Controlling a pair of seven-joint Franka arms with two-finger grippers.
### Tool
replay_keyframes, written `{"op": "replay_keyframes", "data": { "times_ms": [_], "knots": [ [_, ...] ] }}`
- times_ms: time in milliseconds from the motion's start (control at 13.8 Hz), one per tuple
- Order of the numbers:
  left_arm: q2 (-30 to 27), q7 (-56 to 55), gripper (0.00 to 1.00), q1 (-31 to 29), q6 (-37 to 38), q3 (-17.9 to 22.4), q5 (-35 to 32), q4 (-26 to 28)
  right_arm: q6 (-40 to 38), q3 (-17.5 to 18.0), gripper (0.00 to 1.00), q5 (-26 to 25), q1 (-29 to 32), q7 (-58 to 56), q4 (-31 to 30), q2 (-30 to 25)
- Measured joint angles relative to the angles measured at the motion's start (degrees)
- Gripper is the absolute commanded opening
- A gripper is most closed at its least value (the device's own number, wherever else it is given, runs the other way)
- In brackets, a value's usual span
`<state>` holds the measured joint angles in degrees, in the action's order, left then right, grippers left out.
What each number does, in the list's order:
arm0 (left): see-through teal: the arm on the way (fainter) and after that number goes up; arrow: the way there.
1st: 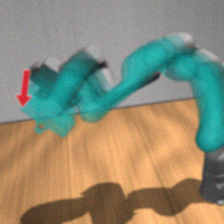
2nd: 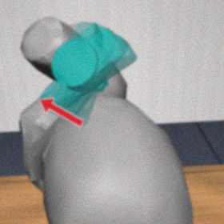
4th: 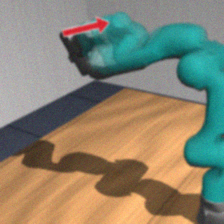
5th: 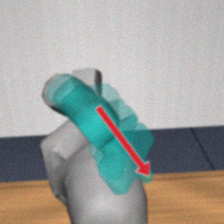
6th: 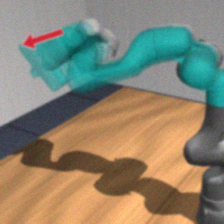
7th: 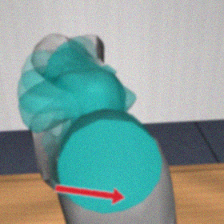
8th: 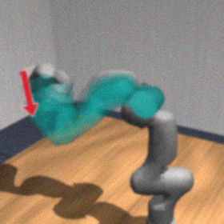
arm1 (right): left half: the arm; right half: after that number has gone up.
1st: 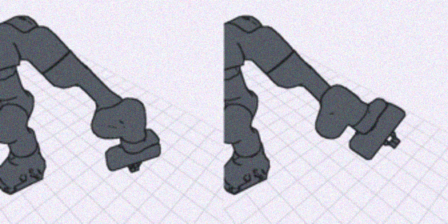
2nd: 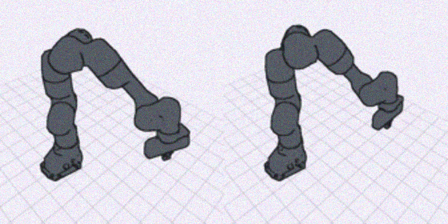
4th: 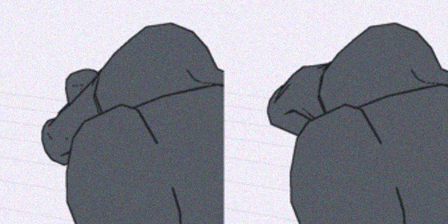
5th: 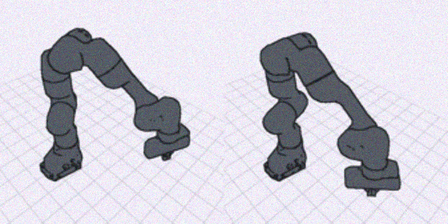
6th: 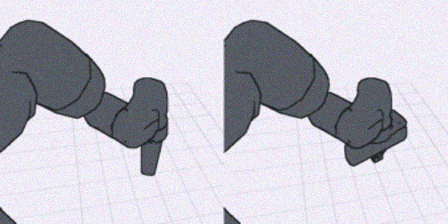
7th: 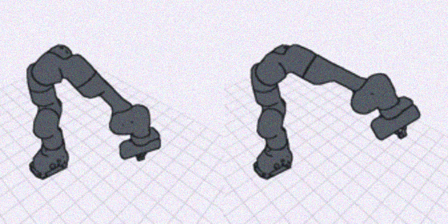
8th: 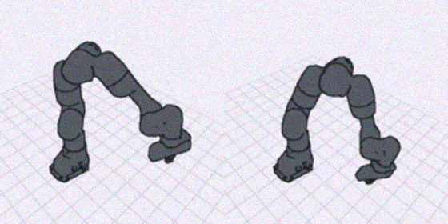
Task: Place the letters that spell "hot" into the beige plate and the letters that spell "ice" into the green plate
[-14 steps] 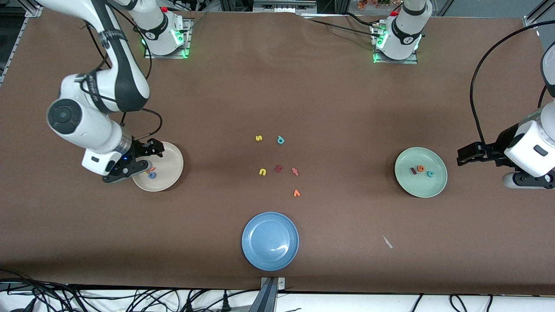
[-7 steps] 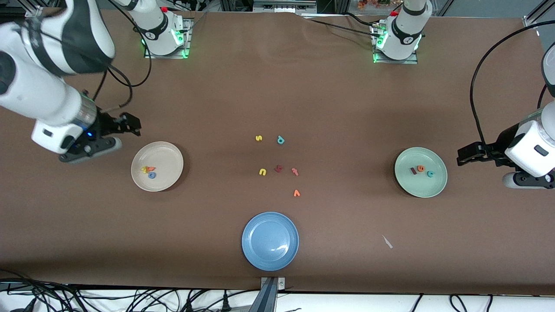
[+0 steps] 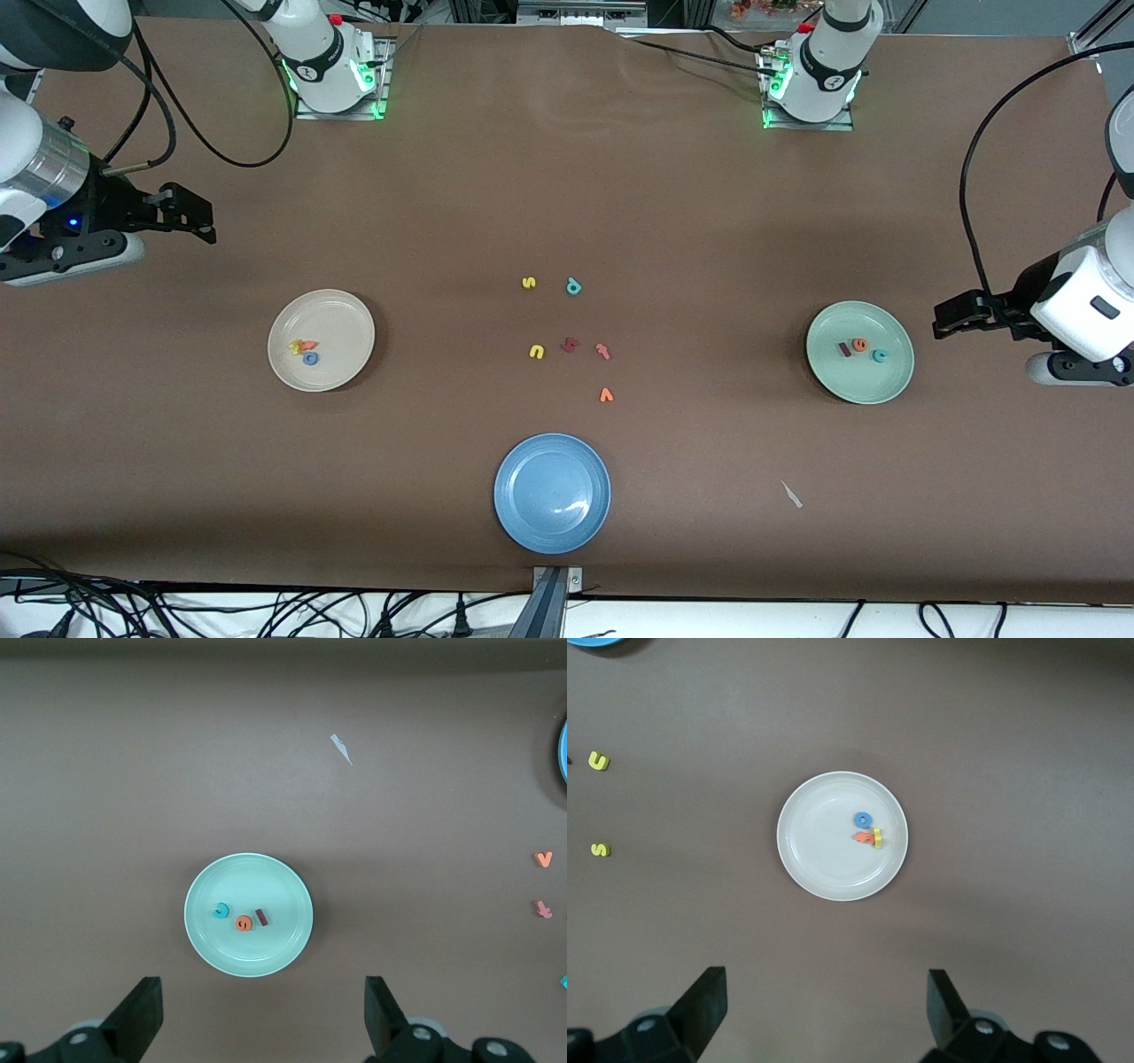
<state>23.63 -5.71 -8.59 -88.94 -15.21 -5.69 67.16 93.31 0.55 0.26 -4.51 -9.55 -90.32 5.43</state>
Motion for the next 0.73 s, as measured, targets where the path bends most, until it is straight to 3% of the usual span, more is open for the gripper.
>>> {"op": "replay_keyframes", "data": {
  "times_ms": [725],
  "knots": [
    [0.0, 0.0, 1.00, 0.0, 0.0, 0.0, 0.0, 0.0, -1.4, 0.4, 1.00, -1.2, 0.6, 0.3, 0.3, 0.1]
  ]
}}
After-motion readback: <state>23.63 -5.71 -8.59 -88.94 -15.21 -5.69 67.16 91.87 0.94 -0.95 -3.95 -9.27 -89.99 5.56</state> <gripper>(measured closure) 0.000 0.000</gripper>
